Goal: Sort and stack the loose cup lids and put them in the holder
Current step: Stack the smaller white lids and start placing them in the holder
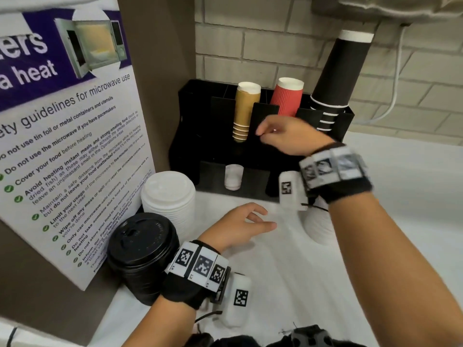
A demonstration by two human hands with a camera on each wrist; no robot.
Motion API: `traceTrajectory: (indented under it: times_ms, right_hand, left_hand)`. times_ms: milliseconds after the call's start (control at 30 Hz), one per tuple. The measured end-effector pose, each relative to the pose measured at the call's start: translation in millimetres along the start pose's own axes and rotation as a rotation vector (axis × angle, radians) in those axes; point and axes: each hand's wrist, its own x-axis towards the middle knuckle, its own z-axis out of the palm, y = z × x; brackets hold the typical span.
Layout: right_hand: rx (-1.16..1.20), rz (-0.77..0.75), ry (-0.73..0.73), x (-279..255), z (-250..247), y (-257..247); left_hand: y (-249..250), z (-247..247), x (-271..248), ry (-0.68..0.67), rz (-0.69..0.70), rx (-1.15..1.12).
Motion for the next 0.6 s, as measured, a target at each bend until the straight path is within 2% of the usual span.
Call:
traceTrajectory:
  times_ms: [133,200,333,600]
  right_hand:
    - [0.154,0.205,0.349,-79.2,-29.8,44.5]
    - [0.117,0.332,0.439,-107.6,-26.8,65.7]
    - [0.080,0.474,0.429,-135.4,-5.2,88.3]
    - [0.081,0.493,0.400,-129.6,19.0,103.6]
  left_hand:
    - [0.1,0.1,1.7,0.134,0.083,-0.051]
    - [0.9,0.9,1.9,0.169,0.111,-0.071]
    - [3.4,4.0,2.1,0.200,0.125,-0.095]
    - [9.5,9.1,2.2,0.173,0.118,-0.067]
